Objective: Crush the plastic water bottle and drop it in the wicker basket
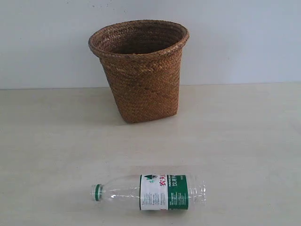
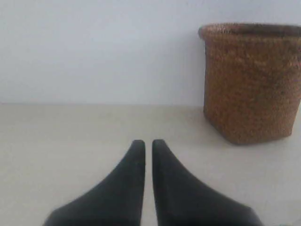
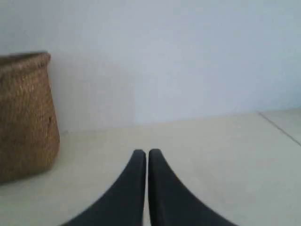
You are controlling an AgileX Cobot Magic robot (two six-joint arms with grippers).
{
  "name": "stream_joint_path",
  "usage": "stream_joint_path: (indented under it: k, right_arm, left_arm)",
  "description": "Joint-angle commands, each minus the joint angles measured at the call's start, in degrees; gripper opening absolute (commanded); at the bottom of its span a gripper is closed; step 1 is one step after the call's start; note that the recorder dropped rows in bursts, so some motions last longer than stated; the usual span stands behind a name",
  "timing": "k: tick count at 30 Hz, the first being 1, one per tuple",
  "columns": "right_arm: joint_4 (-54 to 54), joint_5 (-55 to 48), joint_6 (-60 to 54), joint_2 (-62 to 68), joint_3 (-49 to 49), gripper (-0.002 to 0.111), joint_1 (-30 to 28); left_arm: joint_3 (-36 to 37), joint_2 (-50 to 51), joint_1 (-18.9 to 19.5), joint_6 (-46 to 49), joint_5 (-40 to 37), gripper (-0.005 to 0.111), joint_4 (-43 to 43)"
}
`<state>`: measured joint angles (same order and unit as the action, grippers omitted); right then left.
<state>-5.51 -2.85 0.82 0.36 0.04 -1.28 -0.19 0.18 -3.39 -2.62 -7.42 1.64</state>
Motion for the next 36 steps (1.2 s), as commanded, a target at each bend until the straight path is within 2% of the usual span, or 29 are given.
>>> stream_joint_path:
  k: [1, 7, 11, 16, 29, 36]
  right_arm:
    - [-2.8, 10.2, 4.5, -0.4, 0.0, 0.0, -0.4]
    - [-3.1, 14.5, 9.8, -0.4, -0.4, 0.0, -0.4]
    - [-2.7, 14.3, 9.4, 0.5, -5.1, 0.0, -0.4]
    - [-2.7, 13.1, 6.1, 7.4, -12.3, 0.0, -0.4]
    - [-2.7, 4.6, -2.3, 31.6, -31.5, 0.0, -0.4]
    - [-2.7, -0.4, -8.6, 41.3, -38.8, 0.0, -0.4]
  left_arm:
    - [0.2, -0.2, 0.2, -3.7, 7.4, 0.004, 0.9]
    - [0.2, -0.2, 0.2, -7.2, 19.0, 0.004, 0.9]
    - [-1.2, 0.3, 0.2, -8.1, 22.9, 0.004, 0.9]
    - [-8.4, 7.9, 0.2, -8.1, 22.2, 0.004, 0.9]
    - [-28.9, 38.7, 0.2, -7.8, 20.2, 0.004, 0.2]
    - [-37.5, 49.5, 0.2, -2.3, 8.9, 0.004, -3.3]
